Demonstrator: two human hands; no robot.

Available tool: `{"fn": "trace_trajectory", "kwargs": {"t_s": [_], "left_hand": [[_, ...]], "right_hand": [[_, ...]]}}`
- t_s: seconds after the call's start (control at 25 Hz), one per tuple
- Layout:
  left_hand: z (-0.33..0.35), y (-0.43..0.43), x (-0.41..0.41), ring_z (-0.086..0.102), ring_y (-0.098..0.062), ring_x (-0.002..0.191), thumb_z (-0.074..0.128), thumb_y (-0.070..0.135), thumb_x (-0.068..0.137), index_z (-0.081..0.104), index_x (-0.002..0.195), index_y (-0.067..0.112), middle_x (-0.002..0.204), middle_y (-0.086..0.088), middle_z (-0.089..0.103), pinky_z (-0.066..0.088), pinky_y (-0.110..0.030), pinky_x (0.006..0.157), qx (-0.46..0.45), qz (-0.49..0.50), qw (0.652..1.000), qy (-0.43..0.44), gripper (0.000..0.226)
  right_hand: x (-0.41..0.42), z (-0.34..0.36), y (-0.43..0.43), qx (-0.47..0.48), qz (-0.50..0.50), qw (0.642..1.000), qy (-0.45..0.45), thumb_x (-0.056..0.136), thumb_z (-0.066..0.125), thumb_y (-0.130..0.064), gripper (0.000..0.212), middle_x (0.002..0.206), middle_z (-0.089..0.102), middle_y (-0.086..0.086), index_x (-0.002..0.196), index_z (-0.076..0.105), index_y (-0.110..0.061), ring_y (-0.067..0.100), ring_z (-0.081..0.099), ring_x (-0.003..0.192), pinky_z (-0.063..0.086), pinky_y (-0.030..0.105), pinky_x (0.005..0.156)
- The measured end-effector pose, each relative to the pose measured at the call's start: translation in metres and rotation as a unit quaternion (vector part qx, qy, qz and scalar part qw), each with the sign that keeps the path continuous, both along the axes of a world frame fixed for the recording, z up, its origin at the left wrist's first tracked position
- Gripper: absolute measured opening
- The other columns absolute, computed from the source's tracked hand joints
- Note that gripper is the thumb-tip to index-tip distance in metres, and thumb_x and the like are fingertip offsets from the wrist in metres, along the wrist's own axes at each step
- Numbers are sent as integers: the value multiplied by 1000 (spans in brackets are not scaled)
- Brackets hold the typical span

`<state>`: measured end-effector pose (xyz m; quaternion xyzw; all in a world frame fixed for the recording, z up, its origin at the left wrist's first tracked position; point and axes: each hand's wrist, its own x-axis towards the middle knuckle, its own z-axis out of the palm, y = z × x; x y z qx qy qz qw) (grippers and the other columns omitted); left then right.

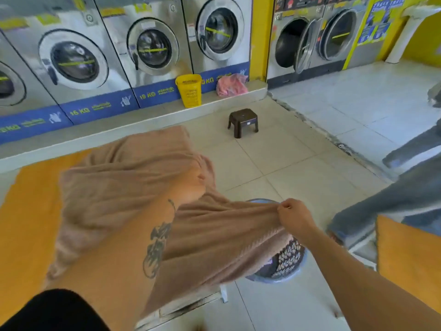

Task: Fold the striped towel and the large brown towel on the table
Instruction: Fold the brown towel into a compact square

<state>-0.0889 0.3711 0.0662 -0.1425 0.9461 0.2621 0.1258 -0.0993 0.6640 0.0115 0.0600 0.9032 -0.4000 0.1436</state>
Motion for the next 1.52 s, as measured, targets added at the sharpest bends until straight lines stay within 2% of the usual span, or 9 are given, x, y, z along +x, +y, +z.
{"fn": "trace_trajectory", "kwargs": {"t_s": [0.12,0.24,0.36,0.52,0.72,0.84,1.12,1.28,1.52], "left_hand": [[7,6,53,56,-21,110,45,12,99,60,131,16,129,1,57,41,-25,81,14,62,998,-23,35],[12,1,91,52,-25,124,42,13,102,57,135,15,139,-5,53,39,-29,93,10,100,994,-40,36],[10,-5,125,48,-24,130,43,12,103,56,137,14,146,-6,48,40,-31,99,42,146,988,-43,36],[15,-14,161,50,-22,126,43,12,102,55,137,18,142,-2,50,39,-27,90,97,196,976,-7,37],[15,-36,203,56,-17,114,49,17,99,61,114,31,129,1,58,49,-35,96,146,208,966,38,24],[25,-51,214,57,-17,114,49,14,98,62,116,30,124,2,61,49,-34,98,157,205,964,61,27],[48,-84,154,59,-13,111,50,16,99,62,114,34,120,6,61,48,-24,80,162,192,962,105,26],[45,-111,85,56,-10,112,50,17,100,61,118,33,121,10,58,45,-23,78,126,184,971,86,27],[29,-151,-21,54,-12,111,47,16,99,61,121,30,127,8,56,48,-31,89,90,228,969,23,29]], "right_hand": [[-9,-3,10,38,33,998,-28,97,47,-18,16,79,66,10,90,60,-12,18,53,58,38,25,47],[-4,-8,3,149,143,970,-130,95,52,-19,26,68,52,4,70,50,-12,15,43,55,36,24,49],[7,2,-21,197,227,950,-90,94,49,-17,28,70,47,1,67,44,-16,13,41,58,33,21,51],[21,12,-59,91,242,964,-59,91,50,-10,6,86,54,5,92,55,-12,22,51,78,41,24,63],[53,27,-100,-46,176,981,-67,82,61,-7,27,99,64,9,107,65,-17,25,62,83,53,38,72],[64,40,-112,-84,178,977,-76,81,60,-6,27,99,65,10,104,64,-20,23,62,79,51,32,63],[-2,61,-146,-118,146,981,-51,83,60,-9,25,89,65,11,106,64,-16,24,60,72,47,32,59],[-81,50,-187,-136,158,976,-65,88,56,-8,24,99,64,8,111,64,-14,23,59,84,49,34,66],[-193,9,-256,-87,208,970,-87,92,49,-6,25,105,67,10,108,68,-9,27,59,90,54,44,84]]}}
